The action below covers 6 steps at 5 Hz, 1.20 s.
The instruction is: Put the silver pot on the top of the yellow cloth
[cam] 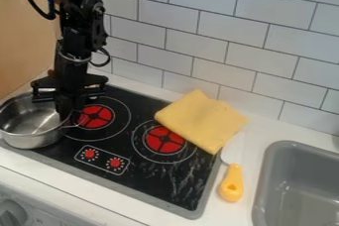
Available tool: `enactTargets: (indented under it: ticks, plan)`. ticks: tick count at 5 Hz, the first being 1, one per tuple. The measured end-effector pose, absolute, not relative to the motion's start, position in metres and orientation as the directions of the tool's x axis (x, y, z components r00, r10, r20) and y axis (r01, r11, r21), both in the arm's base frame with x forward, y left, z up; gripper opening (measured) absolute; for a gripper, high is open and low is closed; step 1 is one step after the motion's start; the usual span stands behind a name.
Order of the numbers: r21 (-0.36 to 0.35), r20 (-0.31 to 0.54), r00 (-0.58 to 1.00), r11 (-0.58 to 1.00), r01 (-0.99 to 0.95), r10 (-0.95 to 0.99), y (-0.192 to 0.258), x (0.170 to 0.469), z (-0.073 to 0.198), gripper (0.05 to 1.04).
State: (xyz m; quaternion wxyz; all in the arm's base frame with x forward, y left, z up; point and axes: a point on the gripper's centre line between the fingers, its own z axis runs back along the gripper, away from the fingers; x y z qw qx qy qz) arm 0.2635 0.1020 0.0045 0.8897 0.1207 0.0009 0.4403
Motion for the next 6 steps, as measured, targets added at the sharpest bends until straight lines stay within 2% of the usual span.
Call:
enactTargets:
  ticks: [1, 2, 3, 4, 5, 6]
  plan:
    - [0.196, 0.187, 0.617, 0.586, -0.786, 0.765, 0.103, 0.268, 0.035, 0.064]
    - [0.184, 0.225, 0.645, 0.618, -0.764, 0.73, 0.09, 0.274, 0.049, 0.064]
    - [0.201, 0.235, 0.712, 0.684, -0.701, 0.661, 0.06, 0.28, 0.056, 0.064]
    - [0.193, 0.282, 0.759, 0.74, -0.644, 0.587, 0.036, 0.299, 0.072, 0.064]
    - [0.172, 0.342, 0.794, 0.798, -0.578, 0.502, 0.008, 0.32, 0.088, 0.064]
    - [0.13, 0.327, 0.812, 0.828, -0.546, 0.484, -0.01, 0.328, 0.083, 0.064]
